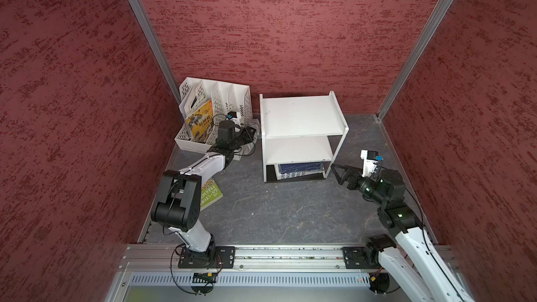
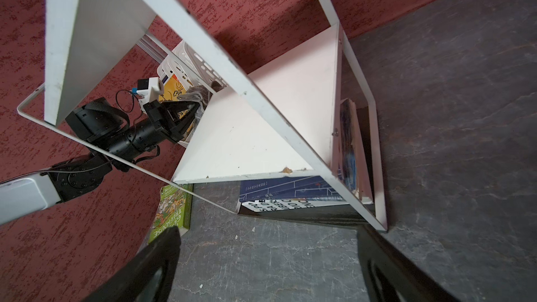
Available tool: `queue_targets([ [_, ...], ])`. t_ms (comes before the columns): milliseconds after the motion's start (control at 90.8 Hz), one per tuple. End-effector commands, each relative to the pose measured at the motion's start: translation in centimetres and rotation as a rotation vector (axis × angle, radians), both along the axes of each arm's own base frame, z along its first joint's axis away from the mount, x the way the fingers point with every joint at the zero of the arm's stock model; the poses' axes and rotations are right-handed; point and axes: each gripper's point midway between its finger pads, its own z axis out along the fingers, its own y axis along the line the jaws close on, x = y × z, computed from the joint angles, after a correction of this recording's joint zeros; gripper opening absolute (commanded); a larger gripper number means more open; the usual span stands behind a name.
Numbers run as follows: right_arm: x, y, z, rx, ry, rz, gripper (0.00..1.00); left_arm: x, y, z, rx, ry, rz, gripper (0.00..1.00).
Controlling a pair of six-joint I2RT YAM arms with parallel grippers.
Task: Wipe the bookshelf clean with a cloth
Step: Wipe the dust from the shelf.
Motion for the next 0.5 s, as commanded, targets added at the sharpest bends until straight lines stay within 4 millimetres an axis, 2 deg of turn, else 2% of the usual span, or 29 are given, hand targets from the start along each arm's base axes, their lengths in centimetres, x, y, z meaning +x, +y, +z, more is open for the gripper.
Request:
queue_targets([
  [0, -0.2, -0.5, -0.5, -0.014, 0.007, -0.023, 0.99, 1.3, -1.4, 0.5, -0.016, -0.025, -0.053, 0.0],
  [220, -0.2, -0.8, -0.8, -0.025, 0.01, -0.039, 0.98, 2.5, -1.9, -3.3, -0.019, 0.044, -0.061, 0.0],
  [485, -0.1, -0.9, -1.2, -0.031, 0.018, -0.046, 0.98, 0.3, -2.4, -8.8, -0.082, 0.107, -0.066, 0.0],
])
